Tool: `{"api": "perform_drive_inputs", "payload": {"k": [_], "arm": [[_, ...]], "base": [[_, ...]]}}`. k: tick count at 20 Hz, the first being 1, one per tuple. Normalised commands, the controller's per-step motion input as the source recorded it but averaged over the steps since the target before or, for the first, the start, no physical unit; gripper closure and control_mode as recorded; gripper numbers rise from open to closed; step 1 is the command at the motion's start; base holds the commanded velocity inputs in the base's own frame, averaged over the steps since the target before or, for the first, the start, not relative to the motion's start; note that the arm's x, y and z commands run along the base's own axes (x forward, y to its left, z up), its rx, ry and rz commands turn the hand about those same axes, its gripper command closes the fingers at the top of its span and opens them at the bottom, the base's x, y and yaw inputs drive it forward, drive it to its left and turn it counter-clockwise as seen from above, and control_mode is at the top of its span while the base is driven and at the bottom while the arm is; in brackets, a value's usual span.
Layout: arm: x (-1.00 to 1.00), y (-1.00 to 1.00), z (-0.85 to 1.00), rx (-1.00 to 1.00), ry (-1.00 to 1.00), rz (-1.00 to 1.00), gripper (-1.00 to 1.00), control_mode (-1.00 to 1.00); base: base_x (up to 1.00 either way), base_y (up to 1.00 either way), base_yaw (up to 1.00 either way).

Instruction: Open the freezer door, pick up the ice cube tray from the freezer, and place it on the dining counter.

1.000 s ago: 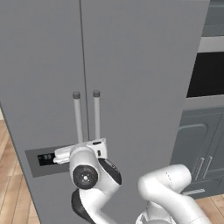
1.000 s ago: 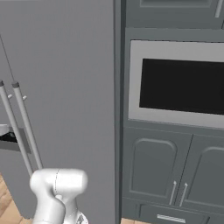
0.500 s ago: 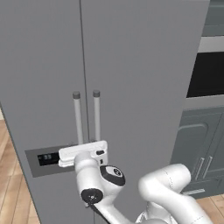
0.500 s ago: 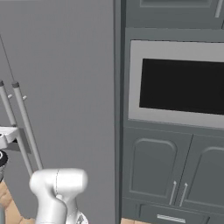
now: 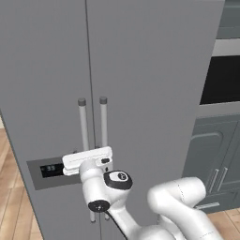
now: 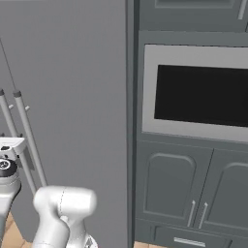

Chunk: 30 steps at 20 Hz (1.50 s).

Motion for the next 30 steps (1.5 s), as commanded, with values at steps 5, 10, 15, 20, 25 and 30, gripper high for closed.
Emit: {"api": "perform_drive_inputs", "payload": {"k": [5, 10, 15, 20, 25, 30], "arm": [[0.2, 0.41, 0.0, 0.0, 0.0, 0.0, -1.0, -1.0], [0.33, 0.12, 0.0, 0.0, 0.0, 0.0, -1.0, -1.0], [0.19, 0.0, 0.0, 0.0, 0.0, 0.0, -1.0, -1.0], [0.0, 0.0, 0.0, 0.0, 0.0, 0.0, -1.0, -1.0], [0.0, -0.01, 0.0, 0.0, 0.0, 0.0, 1.0, -1.0], [0.0, 0.0, 0.0, 0.0, 0.0, 0.0, 1.0, -1.0]], "base": [[0.0, 0.0, 0.0], [0.0, 0.0, 0.0], [0.0, 0.0, 0.0], [0.0, 0.0, 0.0], [0.0, 0.0, 0.0], [0.0, 0.0, 0.0]]}}
